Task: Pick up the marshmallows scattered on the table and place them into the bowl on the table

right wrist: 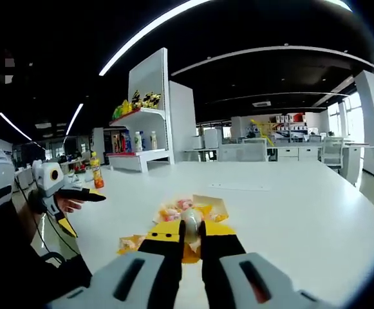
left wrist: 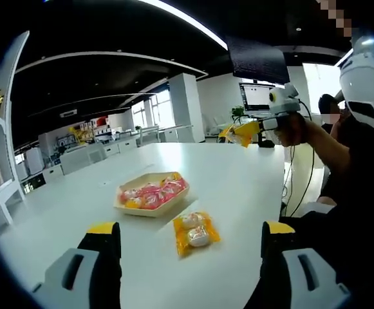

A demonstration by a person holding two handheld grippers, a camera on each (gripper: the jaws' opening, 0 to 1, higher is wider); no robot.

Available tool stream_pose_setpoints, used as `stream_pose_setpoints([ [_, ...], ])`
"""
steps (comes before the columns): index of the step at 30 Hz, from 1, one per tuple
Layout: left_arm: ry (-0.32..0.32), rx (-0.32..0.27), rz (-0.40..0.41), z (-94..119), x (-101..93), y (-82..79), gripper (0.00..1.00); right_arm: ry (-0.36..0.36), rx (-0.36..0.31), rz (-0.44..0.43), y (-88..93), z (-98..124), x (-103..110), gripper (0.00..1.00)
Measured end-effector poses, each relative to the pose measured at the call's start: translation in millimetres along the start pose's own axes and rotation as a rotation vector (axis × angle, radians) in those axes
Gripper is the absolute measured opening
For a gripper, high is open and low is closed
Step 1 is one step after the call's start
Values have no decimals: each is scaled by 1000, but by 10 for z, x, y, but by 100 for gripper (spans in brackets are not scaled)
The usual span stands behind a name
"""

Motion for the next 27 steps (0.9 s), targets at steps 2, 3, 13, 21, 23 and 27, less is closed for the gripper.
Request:
stream_pose_setpoints([
  [2,-27,-17,-3,-3,66,-16,89,-2,1,6,-13,-42,-5,8],
  [3,-29,-19,-4,2,81,-13,89,-3,2,7,-19,-64,-7,8],
  [13,-19,2,15,-15,138,76,89,-28,-5,8,-82,-312,14,8],
  [21,-66,1,-20,-29,262,109,89,-46,-5,9,-98,-470,16,8],
  [23,-71,7,-25,-31,279,124,89,-47,-6,10,-105,-500,6,8],
  [27,-66,13,-2,-46,306,137,89,-53,-10,3,-111,-572,-14,8],
])
Point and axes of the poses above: the point that each gripper's makers call its tool centre point, and the gripper's own axes: z roughly backward along the fingers, x roughly to its left, y roughly out of its underside, the point moved 1 cm from there along z, roughly backward along the fingers
